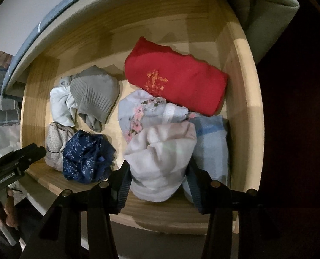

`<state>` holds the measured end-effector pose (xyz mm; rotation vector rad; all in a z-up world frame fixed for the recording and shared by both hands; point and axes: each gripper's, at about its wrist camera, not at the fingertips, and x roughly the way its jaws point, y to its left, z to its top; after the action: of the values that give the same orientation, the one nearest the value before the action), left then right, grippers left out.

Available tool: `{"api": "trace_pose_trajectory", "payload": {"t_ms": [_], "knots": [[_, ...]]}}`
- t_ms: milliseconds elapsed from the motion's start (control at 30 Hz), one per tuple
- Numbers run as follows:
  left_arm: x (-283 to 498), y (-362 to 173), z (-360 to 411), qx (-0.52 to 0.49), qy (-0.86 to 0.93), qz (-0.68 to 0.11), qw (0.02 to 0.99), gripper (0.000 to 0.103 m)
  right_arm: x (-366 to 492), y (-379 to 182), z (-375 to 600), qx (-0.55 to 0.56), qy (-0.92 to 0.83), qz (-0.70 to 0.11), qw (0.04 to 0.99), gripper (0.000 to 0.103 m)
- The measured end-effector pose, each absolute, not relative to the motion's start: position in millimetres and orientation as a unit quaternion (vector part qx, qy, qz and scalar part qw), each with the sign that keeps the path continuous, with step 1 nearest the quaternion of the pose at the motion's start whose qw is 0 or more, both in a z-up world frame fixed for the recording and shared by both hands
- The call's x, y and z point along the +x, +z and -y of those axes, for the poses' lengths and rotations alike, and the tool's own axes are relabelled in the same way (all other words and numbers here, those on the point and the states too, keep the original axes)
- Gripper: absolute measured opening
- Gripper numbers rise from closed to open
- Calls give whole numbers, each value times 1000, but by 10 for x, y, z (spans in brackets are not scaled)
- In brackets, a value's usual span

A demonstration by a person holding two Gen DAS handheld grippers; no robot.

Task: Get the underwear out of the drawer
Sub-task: 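Grasp the white lace underwear with black band with the left tool while the right holds the white-pink roll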

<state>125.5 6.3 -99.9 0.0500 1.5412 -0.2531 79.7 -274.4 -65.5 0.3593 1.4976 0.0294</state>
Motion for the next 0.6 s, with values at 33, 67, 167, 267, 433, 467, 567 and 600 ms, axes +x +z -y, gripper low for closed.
{"api": "trace_pose_trajectory", "payload": {"t_ms": [33,67,167,267,433,467,567,600], "knots": [[1265,-1028,-34,26,-117,-698,706,57,797,-653,2736,161,13,-678,717,45],[1280,-1069,9,33,-118,-703,701,57,786,-639,2754,160,13,-678,717,45],[1323,-1177,103,49,-117,-715,687,58,791,-632,2754,159,14,-680,715,45],[1373,-1274,163,59,-114,-726,675,60,831,-679,2686,161,14,-681,714,45],[1486,-1403,184,50,-105,-751,651,61,850,-710,2666,164,17,-683,711,45],[1502,-1417,183,51,-103,-755,646,62,852,-720,2665,167,18,-684,710,45],[1551,-1445,152,40,-98,-760,642,62,852,-736,2673,175,19,-684,708,45],[1558,-1448,142,37,-98,-759,642,61,853,-738,2683,175,20,-685,707,45]]}}
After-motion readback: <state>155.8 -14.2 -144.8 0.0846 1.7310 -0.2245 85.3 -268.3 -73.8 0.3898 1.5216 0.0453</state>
